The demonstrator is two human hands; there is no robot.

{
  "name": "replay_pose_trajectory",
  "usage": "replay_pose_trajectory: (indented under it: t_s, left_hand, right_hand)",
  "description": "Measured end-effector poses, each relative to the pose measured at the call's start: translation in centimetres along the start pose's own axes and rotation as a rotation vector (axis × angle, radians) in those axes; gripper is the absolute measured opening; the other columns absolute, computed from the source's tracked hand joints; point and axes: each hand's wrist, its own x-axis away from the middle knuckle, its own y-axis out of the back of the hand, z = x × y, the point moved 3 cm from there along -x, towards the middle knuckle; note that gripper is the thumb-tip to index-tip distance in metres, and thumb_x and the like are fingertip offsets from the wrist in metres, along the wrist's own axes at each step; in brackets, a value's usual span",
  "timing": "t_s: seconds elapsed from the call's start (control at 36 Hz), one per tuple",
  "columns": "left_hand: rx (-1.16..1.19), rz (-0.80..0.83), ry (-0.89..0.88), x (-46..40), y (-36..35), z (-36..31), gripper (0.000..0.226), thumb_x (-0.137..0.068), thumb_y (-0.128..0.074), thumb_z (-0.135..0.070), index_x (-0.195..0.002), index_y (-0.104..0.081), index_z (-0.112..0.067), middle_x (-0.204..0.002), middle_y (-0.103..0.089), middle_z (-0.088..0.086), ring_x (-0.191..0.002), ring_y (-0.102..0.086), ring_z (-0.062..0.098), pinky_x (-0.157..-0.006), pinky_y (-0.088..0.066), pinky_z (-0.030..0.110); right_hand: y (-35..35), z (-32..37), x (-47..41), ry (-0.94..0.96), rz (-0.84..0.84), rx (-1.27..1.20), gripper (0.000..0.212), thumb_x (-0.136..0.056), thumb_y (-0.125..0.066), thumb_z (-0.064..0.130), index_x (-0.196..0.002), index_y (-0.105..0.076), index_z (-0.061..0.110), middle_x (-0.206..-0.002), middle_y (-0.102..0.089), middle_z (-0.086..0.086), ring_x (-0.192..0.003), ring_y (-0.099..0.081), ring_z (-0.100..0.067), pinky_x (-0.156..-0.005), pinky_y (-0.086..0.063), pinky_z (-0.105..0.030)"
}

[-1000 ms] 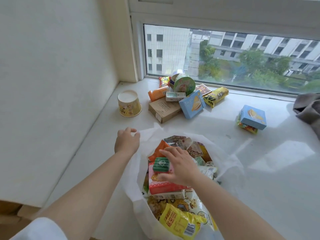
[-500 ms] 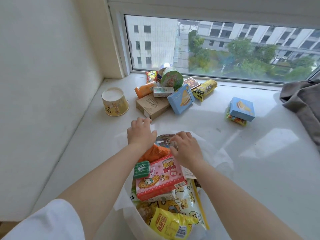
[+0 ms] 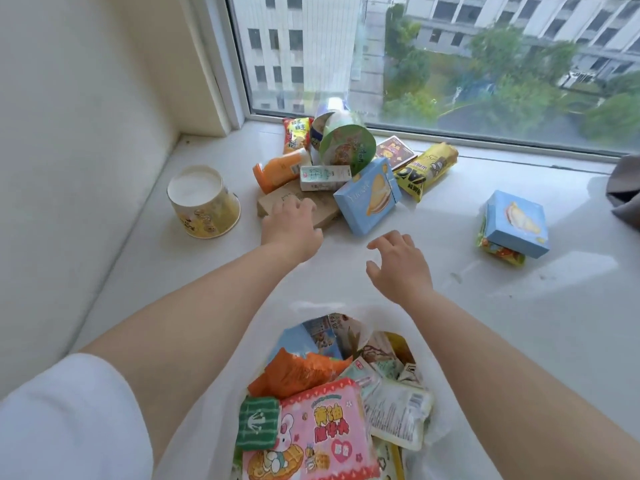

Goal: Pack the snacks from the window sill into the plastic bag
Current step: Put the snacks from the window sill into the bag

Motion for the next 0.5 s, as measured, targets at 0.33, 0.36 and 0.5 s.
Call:
replay_pose_trajectory:
  t_s: [0.33,0.36,0.5]
  left_hand:
    - [-0.145,0.064,-0.050,-11.7,-4.5,1.3,0.051,-0.088,-0.051,-0.036,-0.137,-0.040,-0.023,-0.137,-0.042,0.004,-0.124,-0.039,0.024,-0.093,-0.041,0.042]
    - [-0.157,0.063,-0.051,-12.5,-4.9,1.4,0.052,-0.088,-0.052,-0.034,-0.138,-0.039,-0.022,-0.138,-0.042,0.005,-0.124,-0.039,0.024,-0.093,-0.042,0.042]
    - [-0.187,0.045,-0.097,-16.9,-6.4,1.9,0.059,-0.089,-0.053,-0.033,-0.142,-0.032,-0.021,-0.147,-0.032,0.005,-0.135,-0.027,0.025,-0.102,-0.034,0.044]
  right_hand:
    - [-4.8,-3.1,-12.9,-0.390,0.137,-0.386,0.052,-0.089,-0.053,0.039,-0.134,-0.041,0.018,-0.134,-0.036,-0.009,-0.122,-0.041,-0.031,-0.102,-0.039,-0.042]
    - [-5.2,-3.2,-13.8,-0.447,0.127,-0.460,0.056,-0.087,-0.054,0.043,-0.135,-0.039,0.016,-0.134,-0.035,-0.010,-0.122,-0.042,-0.032,-0.102,-0.039,-0.044]
    - [-6.5,-3.7,-18.4,-0.646,0.045,-0.693,0.088,-0.078,-0.057,0.061,-0.145,-0.024,0.015,-0.141,-0.024,-0.012,-0.128,-0.037,-0.035,-0.103,-0.034,-0.042]
